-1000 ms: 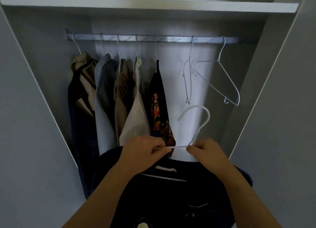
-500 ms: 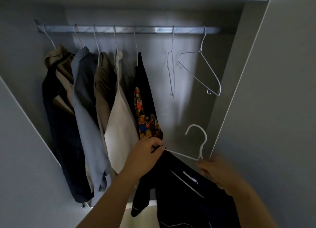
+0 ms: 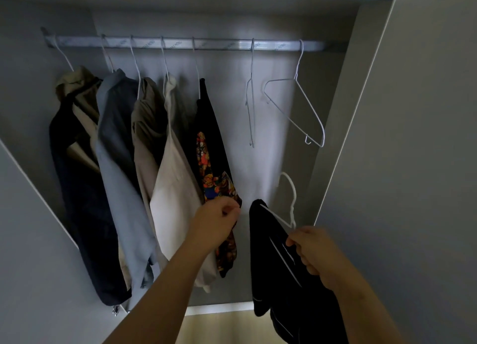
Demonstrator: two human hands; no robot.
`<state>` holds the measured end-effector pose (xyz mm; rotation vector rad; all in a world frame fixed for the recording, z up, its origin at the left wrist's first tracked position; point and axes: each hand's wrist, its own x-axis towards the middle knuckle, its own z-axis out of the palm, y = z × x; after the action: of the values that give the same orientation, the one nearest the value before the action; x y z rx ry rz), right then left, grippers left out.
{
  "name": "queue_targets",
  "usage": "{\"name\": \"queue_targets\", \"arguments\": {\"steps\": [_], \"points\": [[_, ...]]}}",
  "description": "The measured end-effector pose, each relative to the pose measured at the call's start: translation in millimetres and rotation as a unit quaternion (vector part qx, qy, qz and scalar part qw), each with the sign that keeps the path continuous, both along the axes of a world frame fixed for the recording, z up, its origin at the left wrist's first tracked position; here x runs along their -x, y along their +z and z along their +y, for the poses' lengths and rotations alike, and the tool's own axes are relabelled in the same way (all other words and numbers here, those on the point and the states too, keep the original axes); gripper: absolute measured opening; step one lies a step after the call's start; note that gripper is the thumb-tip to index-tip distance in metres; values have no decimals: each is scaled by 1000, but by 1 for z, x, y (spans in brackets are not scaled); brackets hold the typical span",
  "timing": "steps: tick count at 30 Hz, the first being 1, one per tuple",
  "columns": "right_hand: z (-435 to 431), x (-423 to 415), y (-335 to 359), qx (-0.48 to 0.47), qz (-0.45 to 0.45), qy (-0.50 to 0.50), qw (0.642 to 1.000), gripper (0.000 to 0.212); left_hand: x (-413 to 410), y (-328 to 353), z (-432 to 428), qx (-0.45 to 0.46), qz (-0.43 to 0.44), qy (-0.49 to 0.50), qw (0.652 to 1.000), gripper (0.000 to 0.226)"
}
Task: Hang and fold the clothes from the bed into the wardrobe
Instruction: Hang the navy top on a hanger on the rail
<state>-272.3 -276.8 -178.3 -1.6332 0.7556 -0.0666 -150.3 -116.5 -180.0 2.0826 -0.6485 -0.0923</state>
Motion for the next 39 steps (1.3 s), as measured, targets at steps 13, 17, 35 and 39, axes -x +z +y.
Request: {"name": "queue_targets", "arguments": {"steps": [13, 17, 35, 39], "points": [[6, -137, 32, -75, -57, 8, 996, 16, -130, 42, -17, 32, -68, 69, 995, 17], [8, -194, 52, -108, -78, -19, 991, 19, -184, 55, -24, 22, -99, 71, 992, 19], [-5, -370, 181, 20, -203, -105, 973, 25, -332, 90, -41, -27, -127, -28, 991, 47], [-13, -398, 199, 66, -199, -97, 973, 21, -332, 84, -43, -18, -94, -58, 994, 43]]}}
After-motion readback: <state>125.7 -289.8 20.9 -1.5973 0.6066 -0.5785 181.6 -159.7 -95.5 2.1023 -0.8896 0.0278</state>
